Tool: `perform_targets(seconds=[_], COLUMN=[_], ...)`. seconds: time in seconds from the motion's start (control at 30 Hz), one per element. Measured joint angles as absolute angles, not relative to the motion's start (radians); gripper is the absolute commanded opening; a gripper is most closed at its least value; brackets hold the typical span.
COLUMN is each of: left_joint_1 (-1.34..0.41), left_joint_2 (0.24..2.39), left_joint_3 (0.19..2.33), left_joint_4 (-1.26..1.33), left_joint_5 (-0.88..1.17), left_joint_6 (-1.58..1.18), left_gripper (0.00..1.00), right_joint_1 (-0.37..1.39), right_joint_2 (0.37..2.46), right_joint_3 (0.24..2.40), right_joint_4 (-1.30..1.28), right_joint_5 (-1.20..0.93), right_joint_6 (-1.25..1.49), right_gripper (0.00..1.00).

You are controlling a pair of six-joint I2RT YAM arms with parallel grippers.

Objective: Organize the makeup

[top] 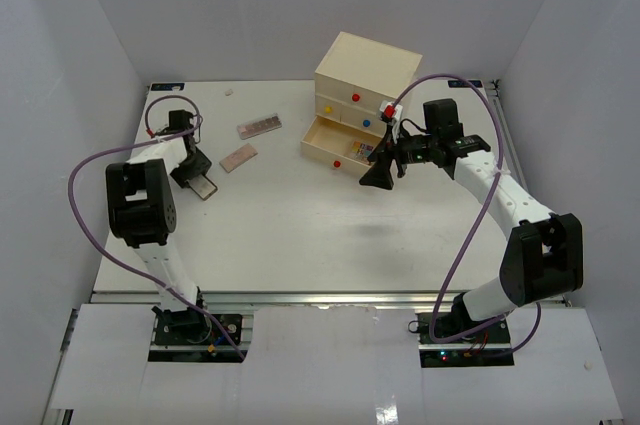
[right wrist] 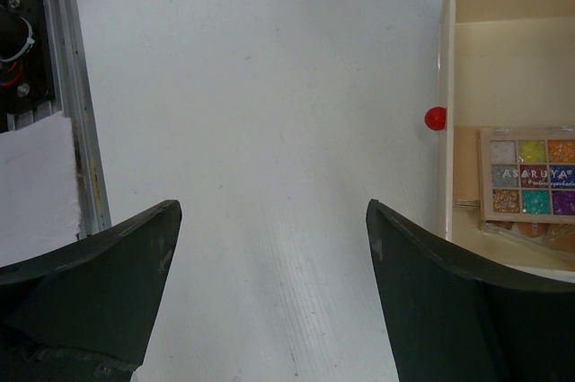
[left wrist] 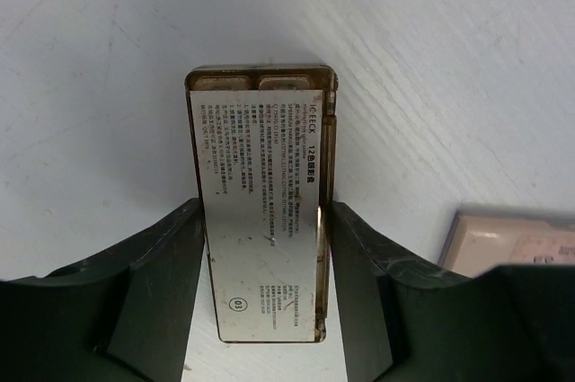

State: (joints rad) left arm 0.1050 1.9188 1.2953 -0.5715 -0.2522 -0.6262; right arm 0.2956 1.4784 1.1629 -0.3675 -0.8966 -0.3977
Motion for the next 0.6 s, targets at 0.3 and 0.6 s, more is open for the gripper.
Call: perform_targets(seconds=[0.3,0.6], left_joint_1=[0.02,-0.426], left_joint_2=[1.669,1.602], left_joint_3=[1.159,1.242], left_joint_4=[-0.477,-0.364], left_joint_5=[0.041,0.061], left_joint_6=[-0.691,-1.115], left_gripper=[0.0,0.0], right_joint_1=[0.278,0.2], right_joint_2=[1.473,1.416], right_joint_3=[1.163,1.163], right_joint_4=[-0.369,-0.372], right_joint_5=[-0.896,-0.89], right_joint_6=[-0.401,-0.404], right_gripper=[0.9,0.9])
